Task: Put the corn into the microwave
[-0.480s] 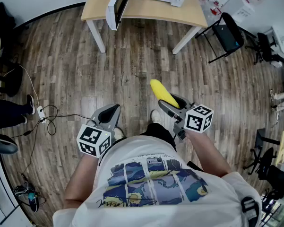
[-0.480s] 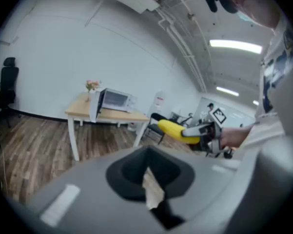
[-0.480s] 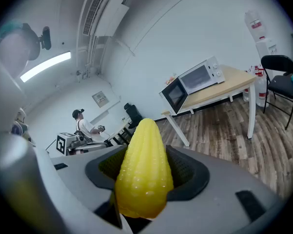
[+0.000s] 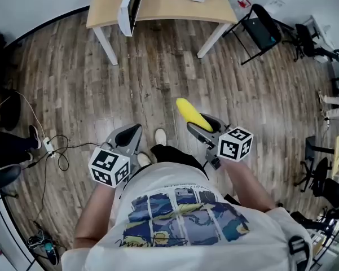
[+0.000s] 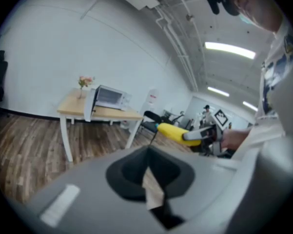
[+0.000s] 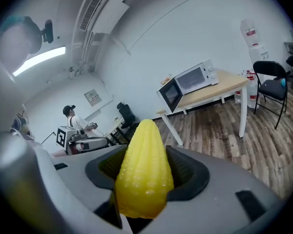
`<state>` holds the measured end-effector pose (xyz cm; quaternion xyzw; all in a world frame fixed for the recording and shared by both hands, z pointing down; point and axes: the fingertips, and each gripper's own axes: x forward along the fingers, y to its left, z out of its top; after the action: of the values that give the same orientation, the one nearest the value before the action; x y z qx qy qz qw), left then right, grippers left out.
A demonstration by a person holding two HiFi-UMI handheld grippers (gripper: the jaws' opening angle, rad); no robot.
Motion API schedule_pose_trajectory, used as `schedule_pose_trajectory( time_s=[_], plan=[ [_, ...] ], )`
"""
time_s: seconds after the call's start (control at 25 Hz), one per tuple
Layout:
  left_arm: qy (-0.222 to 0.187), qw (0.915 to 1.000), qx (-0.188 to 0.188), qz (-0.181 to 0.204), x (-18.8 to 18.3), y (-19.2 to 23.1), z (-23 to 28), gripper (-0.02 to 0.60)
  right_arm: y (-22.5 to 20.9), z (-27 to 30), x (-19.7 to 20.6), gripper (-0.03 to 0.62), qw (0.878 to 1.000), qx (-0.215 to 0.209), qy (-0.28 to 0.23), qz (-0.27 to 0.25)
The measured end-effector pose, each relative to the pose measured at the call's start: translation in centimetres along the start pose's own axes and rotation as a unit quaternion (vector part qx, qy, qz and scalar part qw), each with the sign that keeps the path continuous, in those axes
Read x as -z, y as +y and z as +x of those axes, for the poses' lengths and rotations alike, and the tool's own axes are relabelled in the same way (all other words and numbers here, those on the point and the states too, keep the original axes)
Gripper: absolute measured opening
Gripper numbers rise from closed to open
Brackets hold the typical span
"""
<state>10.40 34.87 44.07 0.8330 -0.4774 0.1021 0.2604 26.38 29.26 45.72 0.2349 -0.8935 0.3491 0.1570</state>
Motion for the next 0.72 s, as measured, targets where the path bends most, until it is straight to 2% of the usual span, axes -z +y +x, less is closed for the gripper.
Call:
schedule_pose_trajectory(
  time_s=[0.28, 0.52, 0.72],
  plan=[
    [0.006, 0.9991, 0.010, 0.041, -5.7, 0.6, 4.3, 0.009, -3.8, 2.8, -4.7, 0.247, 0.999, 0.010, -0.006, -0.032],
    [-0.007, 0.9990, -0.005, 0.043, -9.6, 4.2, 6.9, 0.009, -6.9, 6.4, -8.3, 0.247, 0.998, 0.022, -0.003, -0.063],
    [-0.005, 0.9984, 0.011, 0.055, -12.2, 8.3, 8.4, 0.009, -9.2, 10.0, -12.3, 0.247, 0.995, 0.049, -0.007, -0.087]
  ],
)
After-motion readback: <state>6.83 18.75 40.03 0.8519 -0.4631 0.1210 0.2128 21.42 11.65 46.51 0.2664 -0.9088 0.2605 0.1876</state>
